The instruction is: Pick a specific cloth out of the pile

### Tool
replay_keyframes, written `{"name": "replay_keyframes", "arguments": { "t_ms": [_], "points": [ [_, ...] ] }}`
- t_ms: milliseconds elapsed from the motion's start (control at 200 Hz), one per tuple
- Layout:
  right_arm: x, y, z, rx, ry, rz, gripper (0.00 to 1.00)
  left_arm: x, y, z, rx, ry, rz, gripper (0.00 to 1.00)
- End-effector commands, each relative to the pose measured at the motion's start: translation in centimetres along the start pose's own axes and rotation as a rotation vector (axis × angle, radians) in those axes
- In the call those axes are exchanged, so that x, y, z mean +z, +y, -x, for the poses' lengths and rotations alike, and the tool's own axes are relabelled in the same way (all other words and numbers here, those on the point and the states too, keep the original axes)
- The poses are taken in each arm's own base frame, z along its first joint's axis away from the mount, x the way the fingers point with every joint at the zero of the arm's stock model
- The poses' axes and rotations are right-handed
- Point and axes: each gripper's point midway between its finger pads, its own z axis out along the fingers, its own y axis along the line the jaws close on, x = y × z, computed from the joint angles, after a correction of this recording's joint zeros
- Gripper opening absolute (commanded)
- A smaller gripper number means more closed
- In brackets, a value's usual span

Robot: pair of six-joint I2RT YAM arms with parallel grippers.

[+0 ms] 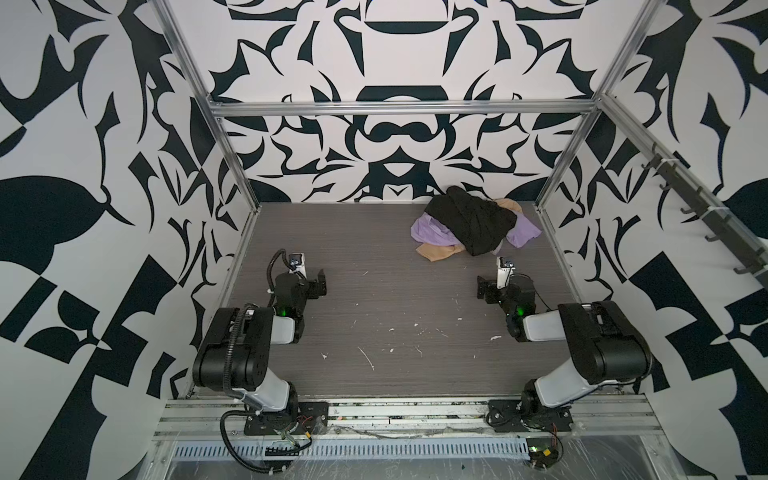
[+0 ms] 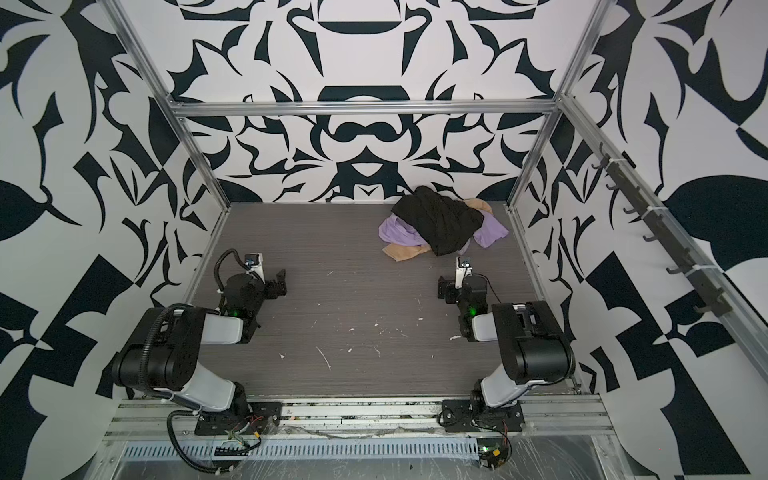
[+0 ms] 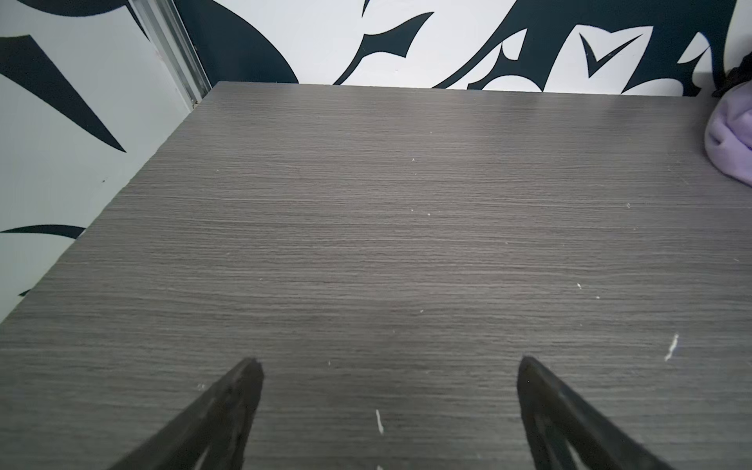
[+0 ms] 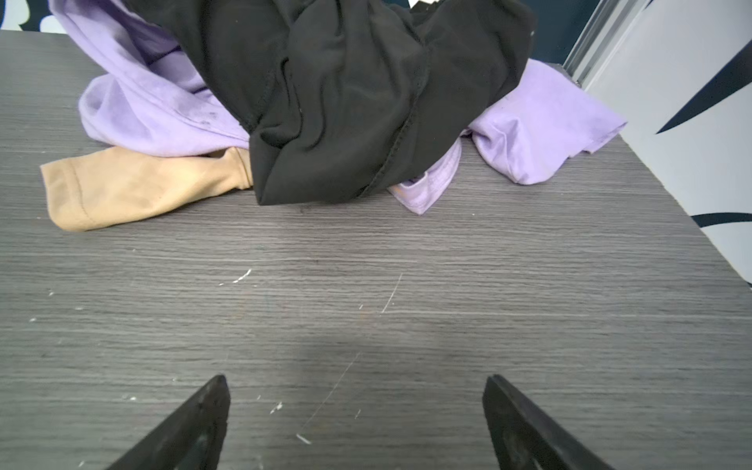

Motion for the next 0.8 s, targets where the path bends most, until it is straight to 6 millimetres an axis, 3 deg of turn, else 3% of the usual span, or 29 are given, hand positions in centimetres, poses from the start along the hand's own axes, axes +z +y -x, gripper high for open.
{"name": "replay_keyframes", "arguments": {
  "t_ms": [0,795],
  "points": [
    [-0.13,0.98,2.28,-0.015,-0.073,0.076,0.99,0.22,0.01,0.59,0.004,-0.014,0.001,1.00],
    [-0.31,0.74,2.41,0.000,-0.083,0.088,0.99,0.23,0.00,0.60,0.004,-0.014,0.001,1.00]
  ]
}}
